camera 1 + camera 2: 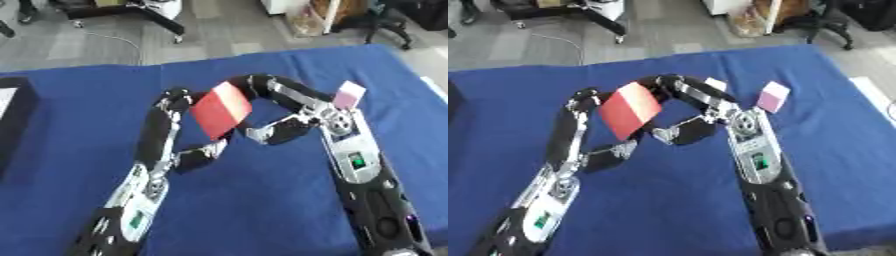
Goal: Pick up the objects with one hand, pass them to the other hand, and then place them into the box on the other side of the table.
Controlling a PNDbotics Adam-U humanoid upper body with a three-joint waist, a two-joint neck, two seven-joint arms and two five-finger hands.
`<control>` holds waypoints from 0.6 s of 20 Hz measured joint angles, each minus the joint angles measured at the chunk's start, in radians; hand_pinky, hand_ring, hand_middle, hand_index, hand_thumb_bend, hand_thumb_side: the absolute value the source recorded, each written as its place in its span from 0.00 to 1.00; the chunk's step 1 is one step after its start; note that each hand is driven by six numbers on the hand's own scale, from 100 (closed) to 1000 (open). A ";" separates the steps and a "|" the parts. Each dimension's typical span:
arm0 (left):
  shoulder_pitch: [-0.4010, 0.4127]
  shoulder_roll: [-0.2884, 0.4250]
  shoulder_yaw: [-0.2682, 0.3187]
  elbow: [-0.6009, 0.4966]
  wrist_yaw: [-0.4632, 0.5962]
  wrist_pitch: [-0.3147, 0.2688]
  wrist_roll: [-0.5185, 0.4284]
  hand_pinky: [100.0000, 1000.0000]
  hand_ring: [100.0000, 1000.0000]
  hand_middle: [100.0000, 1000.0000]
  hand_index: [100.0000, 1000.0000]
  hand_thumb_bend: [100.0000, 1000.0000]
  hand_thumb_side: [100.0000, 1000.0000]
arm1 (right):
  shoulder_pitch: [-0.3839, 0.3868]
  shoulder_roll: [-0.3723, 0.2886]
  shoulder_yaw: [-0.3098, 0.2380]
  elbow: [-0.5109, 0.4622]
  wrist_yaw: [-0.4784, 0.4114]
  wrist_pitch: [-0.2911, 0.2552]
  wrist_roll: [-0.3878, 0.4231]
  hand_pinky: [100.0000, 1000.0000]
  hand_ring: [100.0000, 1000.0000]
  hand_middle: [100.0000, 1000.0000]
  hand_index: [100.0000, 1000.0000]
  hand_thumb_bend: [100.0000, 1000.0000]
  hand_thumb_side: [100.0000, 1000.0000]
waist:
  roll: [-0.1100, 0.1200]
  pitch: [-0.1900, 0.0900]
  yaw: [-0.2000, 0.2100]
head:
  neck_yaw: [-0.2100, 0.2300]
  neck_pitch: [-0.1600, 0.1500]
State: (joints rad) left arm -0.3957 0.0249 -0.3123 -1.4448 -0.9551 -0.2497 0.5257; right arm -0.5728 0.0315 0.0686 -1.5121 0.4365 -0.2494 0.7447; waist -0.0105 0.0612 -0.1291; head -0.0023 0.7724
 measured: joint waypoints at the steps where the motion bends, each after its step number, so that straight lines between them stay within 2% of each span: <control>1: 0.000 0.000 0.000 0.000 0.001 0.001 0.001 0.80 0.50 0.38 0.41 0.00 0.16 | 0.000 0.000 -0.001 -0.002 0.001 0.000 0.002 0.77 0.76 0.77 0.68 0.00 0.14 | 0.000 0.000 0.000 | 0.000 0.000; 5: 0.000 0.000 0.000 0.000 0.002 0.003 0.003 0.80 0.49 0.38 0.40 0.00 0.16 | -0.003 0.000 -0.004 -0.007 0.008 -0.004 0.009 0.77 0.77 0.77 0.71 0.00 0.14 | 0.000 0.000 0.000 | 0.000 0.000; 12: -0.001 0.000 0.000 -0.005 0.002 0.004 0.002 0.80 0.49 0.37 0.39 0.00 0.16 | -0.013 -0.002 -0.006 -0.011 0.017 -0.024 0.012 0.78 0.78 0.78 0.82 0.00 0.23 | 0.000 0.000 0.001 | 0.000 0.000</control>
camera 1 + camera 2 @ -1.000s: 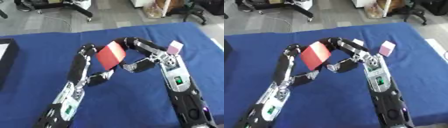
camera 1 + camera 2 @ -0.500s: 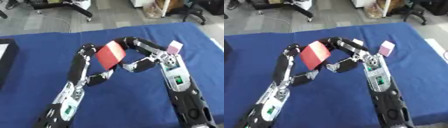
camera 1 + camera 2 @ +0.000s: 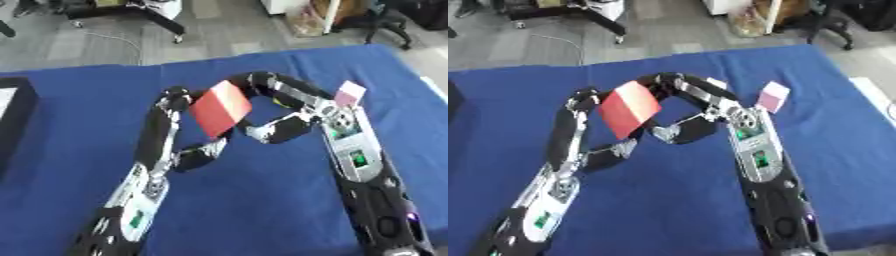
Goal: Pick up the objects with one hand, pass them to the other hand, and then place them into the box on the other side of the table.
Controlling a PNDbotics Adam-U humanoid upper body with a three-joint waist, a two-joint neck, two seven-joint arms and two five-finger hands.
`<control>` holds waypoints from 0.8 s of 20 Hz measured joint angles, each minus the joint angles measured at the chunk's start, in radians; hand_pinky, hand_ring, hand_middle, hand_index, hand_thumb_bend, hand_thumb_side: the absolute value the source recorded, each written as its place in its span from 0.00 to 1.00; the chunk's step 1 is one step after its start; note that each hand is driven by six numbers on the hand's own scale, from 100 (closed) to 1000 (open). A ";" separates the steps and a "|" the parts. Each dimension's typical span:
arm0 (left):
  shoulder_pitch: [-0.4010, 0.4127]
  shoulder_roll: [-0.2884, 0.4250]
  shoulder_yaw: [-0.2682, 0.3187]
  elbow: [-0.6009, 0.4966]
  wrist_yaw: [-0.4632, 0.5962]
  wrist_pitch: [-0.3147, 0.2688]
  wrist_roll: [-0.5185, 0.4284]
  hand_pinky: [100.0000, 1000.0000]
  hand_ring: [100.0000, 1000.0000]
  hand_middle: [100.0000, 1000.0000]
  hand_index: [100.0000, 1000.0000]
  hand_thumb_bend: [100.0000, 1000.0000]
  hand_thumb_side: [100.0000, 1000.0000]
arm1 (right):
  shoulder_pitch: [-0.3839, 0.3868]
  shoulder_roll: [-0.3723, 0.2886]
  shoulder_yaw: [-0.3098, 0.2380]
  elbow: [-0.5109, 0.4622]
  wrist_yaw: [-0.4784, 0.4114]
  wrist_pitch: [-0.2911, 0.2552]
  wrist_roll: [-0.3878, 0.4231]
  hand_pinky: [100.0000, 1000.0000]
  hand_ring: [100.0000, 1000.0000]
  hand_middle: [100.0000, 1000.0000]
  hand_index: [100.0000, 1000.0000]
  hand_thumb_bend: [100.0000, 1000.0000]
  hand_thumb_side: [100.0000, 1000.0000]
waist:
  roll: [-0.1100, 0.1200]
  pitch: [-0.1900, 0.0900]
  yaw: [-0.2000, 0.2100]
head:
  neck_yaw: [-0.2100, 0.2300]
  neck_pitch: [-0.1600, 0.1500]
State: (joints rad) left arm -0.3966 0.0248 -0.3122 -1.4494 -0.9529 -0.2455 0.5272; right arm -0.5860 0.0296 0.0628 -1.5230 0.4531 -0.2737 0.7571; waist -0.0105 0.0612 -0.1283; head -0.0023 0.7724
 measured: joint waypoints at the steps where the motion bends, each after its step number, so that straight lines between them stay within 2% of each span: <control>1: -0.001 0.000 0.000 -0.001 0.000 0.000 0.000 0.80 0.49 0.37 0.39 0.00 0.16 | -0.003 -0.001 0.000 0.000 0.002 -0.005 -0.002 0.79 0.78 0.79 0.85 0.00 0.23 | 0.000 0.000 0.000 | 0.000 0.000; 7: -0.005 0.000 0.000 -0.002 -0.002 -0.001 -0.006 0.80 0.49 0.37 0.39 0.00 0.16 | -0.013 -0.009 -0.001 0.000 0.031 -0.039 -0.007 0.80 0.81 0.81 0.94 0.10 0.22 | 0.000 0.000 0.003 | 0.000 0.000; 16: -0.009 0.000 0.007 -0.001 -0.008 0.005 -0.015 0.80 0.49 0.37 0.39 0.00 0.16 | -0.026 -0.018 0.001 0.000 0.077 -0.077 -0.006 0.81 0.82 0.82 0.99 0.16 0.22 | 0.000 0.000 0.006 | 0.000 0.000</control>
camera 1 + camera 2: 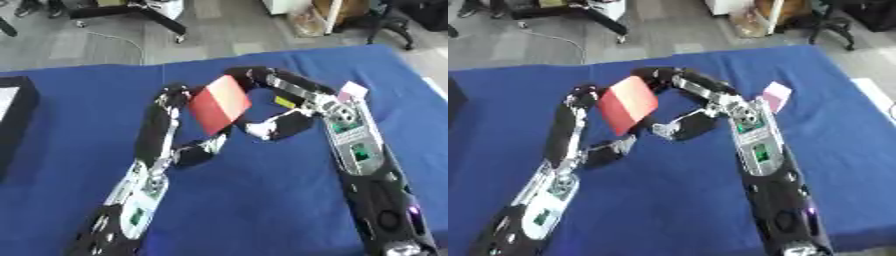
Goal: Pick up the objects with one hand, pass them to the other hand, and then place them into the box on the other side of the table.
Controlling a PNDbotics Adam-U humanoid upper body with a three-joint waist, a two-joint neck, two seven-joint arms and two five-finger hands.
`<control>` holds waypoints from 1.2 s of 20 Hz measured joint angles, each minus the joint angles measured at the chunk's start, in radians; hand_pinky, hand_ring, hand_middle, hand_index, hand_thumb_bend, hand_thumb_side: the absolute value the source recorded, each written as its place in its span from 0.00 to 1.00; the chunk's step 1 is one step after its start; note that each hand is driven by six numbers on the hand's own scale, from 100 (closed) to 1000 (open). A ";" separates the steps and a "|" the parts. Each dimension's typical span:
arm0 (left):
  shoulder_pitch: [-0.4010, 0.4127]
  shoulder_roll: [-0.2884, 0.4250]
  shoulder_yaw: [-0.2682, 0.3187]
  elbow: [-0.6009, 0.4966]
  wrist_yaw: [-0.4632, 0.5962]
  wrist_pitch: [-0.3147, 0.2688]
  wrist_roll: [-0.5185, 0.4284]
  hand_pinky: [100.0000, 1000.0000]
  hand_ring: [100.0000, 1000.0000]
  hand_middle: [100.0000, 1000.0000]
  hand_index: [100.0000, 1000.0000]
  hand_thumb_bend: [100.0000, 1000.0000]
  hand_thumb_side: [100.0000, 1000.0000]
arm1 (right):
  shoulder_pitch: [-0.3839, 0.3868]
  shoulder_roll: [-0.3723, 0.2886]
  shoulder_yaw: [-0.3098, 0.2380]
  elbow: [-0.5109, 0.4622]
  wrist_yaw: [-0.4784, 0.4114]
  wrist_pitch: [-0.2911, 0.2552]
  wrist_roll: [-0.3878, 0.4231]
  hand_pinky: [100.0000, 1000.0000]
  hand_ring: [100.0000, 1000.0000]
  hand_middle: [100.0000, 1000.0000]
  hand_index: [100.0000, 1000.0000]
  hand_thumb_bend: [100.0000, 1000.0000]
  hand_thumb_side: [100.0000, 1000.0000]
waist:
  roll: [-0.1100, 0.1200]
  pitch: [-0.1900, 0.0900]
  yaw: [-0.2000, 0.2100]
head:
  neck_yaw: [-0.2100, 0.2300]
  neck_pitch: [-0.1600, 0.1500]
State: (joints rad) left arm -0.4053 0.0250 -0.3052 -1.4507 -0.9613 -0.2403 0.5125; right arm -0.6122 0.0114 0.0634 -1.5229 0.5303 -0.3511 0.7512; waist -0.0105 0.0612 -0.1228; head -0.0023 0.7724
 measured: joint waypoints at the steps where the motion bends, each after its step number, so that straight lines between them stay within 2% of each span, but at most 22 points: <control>1: 0.000 0.000 0.000 0.000 0.000 0.000 -0.002 0.80 0.49 0.37 0.39 0.00 0.16 | -0.001 0.000 0.000 0.000 0.003 -0.003 -0.001 0.82 0.82 0.82 0.99 0.16 0.22 | 0.000 0.000 0.000 | 0.000 0.000; 12: 0.000 0.000 0.001 0.006 -0.008 0.002 -0.015 0.80 0.49 0.36 0.38 0.00 0.16 | -0.016 -0.010 -0.003 0.000 0.012 -0.016 -0.010 0.82 0.83 0.83 1.00 0.17 0.17 | 0.000 0.000 0.000 | 0.000 0.000; 24: 0.010 0.002 0.021 0.014 0.001 0.016 -0.014 0.80 0.48 0.35 0.37 0.00 0.17 | -0.029 -0.033 -0.016 -0.029 0.012 -0.015 -0.016 0.83 0.84 0.83 1.00 0.15 0.16 | 0.000 -0.001 -0.001 | 0.000 0.000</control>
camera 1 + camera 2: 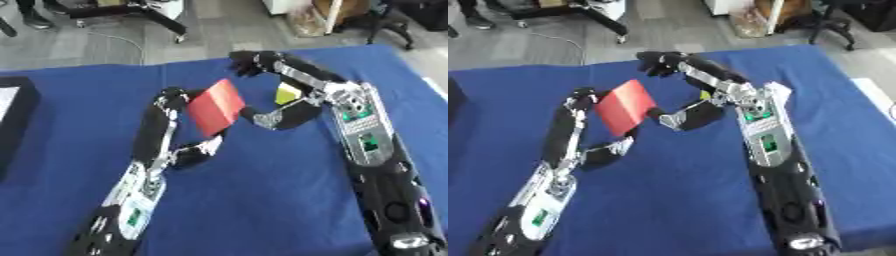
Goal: Pick up the objects with one hand, pass them to the other hand, and then place them into the box on the other side of the table.
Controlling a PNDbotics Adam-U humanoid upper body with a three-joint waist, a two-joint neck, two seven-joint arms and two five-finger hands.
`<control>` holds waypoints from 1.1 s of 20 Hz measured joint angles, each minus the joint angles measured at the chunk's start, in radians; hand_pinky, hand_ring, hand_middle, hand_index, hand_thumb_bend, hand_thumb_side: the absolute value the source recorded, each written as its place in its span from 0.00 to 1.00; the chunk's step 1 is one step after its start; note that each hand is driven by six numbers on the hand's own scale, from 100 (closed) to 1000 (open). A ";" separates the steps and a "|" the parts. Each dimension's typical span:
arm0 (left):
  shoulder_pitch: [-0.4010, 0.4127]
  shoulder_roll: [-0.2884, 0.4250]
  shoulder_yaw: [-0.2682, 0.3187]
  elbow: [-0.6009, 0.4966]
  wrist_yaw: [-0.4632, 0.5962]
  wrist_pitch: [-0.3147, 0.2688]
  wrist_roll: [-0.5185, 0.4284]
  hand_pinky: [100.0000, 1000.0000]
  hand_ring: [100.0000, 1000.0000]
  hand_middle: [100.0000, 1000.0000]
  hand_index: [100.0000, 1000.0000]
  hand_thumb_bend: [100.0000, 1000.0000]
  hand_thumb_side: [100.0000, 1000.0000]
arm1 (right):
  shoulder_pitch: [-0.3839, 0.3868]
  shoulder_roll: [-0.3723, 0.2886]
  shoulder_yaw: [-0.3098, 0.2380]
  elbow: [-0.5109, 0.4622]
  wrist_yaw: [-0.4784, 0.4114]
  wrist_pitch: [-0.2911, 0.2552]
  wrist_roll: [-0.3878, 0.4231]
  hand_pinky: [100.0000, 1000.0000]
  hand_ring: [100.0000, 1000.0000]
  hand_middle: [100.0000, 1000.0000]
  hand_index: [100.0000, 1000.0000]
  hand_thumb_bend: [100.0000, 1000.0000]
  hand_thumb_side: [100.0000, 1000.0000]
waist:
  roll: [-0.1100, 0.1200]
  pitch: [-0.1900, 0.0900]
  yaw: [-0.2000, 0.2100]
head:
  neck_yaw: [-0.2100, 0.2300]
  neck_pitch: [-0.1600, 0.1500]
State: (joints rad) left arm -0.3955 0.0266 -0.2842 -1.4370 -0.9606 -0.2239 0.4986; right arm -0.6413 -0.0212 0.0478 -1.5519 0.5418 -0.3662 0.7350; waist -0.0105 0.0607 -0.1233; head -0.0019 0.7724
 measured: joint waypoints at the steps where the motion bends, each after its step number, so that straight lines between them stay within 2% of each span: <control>1: 0.000 0.000 0.004 0.001 0.002 0.003 0.002 0.80 0.48 0.35 0.37 0.00 0.17 | 0.000 -0.003 -0.003 -0.002 0.000 0.000 0.000 0.83 0.84 0.83 1.00 0.15 0.16 | 0.000 0.000 -0.001 | 0.000 0.000; 11: 0.007 0.009 0.040 0.003 0.027 0.032 0.029 0.80 0.48 0.35 0.36 0.00 0.16 | 0.022 -0.032 -0.020 -0.037 -0.011 0.000 0.002 0.83 0.84 0.84 1.00 0.13 0.13 | 0.000 0.000 -0.006 | 0.010 0.000; 14: 0.008 0.022 0.059 -0.014 0.032 0.047 0.037 0.80 0.48 0.35 0.36 0.00 0.15 | 0.040 -0.046 -0.035 -0.071 -0.023 0.008 -0.005 0.83 0.84 0.83 1.00 0.11 0.12 | 0.000 0.000 -0.009 | 0.035 0.000; 17: 0.009 0.050 0.086 -0.043 0.039 0.075 0.039 0.80 0.49 0.35 0.37 0.00 0.13 | 0.067 -0.056 -0.052 -0.103 -0.035 0.028 -0.016 0.83 0.83 0.83 1.00 0.08 0.11 | 0.000 -0.001 -0.010 | 0.109 0.000; 22: 0.016 0.140 0.162 -0.128 0.046 0.168 0.013 0.79 0.49 0.35 0.38 0.02 0.12 | 0.112 -0.069 -0.064 -0.139 -0.047 0.054 -0.013 0.82 0.83 0.83 1.00 0.07 0.10 | 0.001 -0.002 -0.004 | 0.273 0.000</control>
State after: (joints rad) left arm -0.3797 0.1669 -0.1220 -1.5651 -0.9144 -0.0558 0.5112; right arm -0.5296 -0.0903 -0.0165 -1.6907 0.4949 -0.3119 0.7218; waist -0.0096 0.0582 -0.1277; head 0.2712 0.7723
